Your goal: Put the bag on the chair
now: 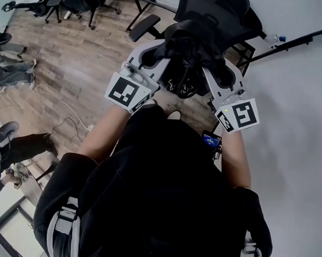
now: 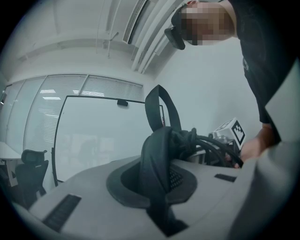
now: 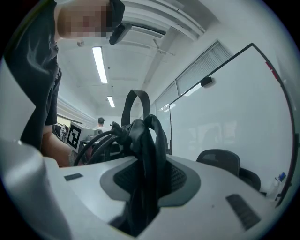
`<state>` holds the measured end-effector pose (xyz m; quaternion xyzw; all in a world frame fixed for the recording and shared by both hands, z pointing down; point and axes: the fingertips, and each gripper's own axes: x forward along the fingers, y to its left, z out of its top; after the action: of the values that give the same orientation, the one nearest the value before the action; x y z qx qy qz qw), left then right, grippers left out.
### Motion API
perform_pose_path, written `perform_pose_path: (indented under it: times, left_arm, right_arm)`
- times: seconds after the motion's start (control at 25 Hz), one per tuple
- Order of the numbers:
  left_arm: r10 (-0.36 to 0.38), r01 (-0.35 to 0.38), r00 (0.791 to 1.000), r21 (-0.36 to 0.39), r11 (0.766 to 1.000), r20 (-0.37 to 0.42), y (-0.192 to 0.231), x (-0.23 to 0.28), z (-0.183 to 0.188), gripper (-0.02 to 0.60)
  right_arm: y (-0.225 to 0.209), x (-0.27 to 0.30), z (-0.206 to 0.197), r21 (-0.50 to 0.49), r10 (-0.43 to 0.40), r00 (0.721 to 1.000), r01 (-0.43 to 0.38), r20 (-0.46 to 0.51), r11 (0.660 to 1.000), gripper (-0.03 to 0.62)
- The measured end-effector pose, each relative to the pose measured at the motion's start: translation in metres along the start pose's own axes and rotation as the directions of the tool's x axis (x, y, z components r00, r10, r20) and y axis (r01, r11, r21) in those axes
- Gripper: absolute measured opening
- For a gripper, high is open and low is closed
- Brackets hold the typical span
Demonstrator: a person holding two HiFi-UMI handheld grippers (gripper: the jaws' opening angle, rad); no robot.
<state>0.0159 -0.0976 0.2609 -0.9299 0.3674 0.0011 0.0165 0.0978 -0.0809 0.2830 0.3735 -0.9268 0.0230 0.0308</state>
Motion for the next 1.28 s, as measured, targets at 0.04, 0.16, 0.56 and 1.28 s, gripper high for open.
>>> perform_pose_path:
  times: [0.04,0.16,0.56,1.28]
  left_arm:
    - [-0.002,0.002,1.0,0.0,1.0,-0.004,0.001,0.006,-0.002,0.037]
    - [-0.012,0.012,1.0,0.001,1.0,-0.015,0.004,0.025,-0.009,0.038]
    - [-0.166,0.166,0.986,-0.004,0.986,-0.032,0.043,0.084,-0.034,0.037]
    - [-0.423,0.425,0.902,-0.004,0.905,-0.088,0.13,0.207,-0.105,0.037]
  right_arm:
    - [-0.006,0.001,-0.001,0.003,-0.002,1.0,0.002,-0.001,1.0,0.109]
    - [-0.025,0.004,-0.008,0.011,-0.01,1.0,0.01,-0.002,1.0,0.109]
    - [-0.075,0.036,-0.028,0.044,-0.144,0.989,0.145,-0.025,0.989,0.109]
    - [-0.184,0.116,-0.091,0.087,-0.447,0.89,0.454,-0.093,0.887,0.112]
